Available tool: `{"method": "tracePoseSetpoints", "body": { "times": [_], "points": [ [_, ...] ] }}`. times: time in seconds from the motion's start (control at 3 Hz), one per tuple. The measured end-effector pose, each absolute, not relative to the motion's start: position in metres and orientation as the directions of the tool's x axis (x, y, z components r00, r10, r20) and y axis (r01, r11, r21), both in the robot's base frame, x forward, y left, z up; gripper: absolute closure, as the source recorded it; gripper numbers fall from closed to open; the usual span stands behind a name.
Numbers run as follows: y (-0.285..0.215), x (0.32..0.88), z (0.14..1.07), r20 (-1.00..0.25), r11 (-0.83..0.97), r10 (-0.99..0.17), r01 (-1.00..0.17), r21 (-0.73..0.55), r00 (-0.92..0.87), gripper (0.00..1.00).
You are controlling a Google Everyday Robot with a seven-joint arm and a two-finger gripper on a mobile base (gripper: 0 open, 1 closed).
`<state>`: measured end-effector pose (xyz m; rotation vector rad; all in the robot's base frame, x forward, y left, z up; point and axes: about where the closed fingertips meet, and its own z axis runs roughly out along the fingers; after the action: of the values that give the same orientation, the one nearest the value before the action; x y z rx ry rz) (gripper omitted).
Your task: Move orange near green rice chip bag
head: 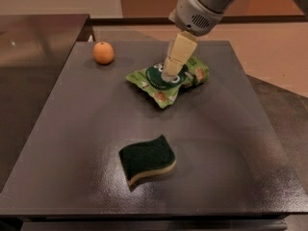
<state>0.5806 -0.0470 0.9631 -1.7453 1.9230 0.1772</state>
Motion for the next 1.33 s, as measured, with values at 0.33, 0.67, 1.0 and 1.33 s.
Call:
{"method": "tracePoseSetpoints", "body": {
  "times": [0.33, 0.67, 1.0, 1.33],
  "points": [
    [-0.022, 0.609, 0.957, -0.490, 0.161, -0.872, -0.956, -0.245, -0.021, 0.00],
    [-0.001, 0.636, 0.943, -0.515, 0.180, -0.856, -0.961, -0.211, -0.047, 0.00],
    [0.023, 0.656, 0.932, -0.531, 0.183, -0.846, -0.962, -0.201, -0.050, 0.00],
    [0.047, 0.671, 0.924, -0.539, 0.206, -0.840, -0.956, -0.210, -0.063, 0.00]
  ]
}}
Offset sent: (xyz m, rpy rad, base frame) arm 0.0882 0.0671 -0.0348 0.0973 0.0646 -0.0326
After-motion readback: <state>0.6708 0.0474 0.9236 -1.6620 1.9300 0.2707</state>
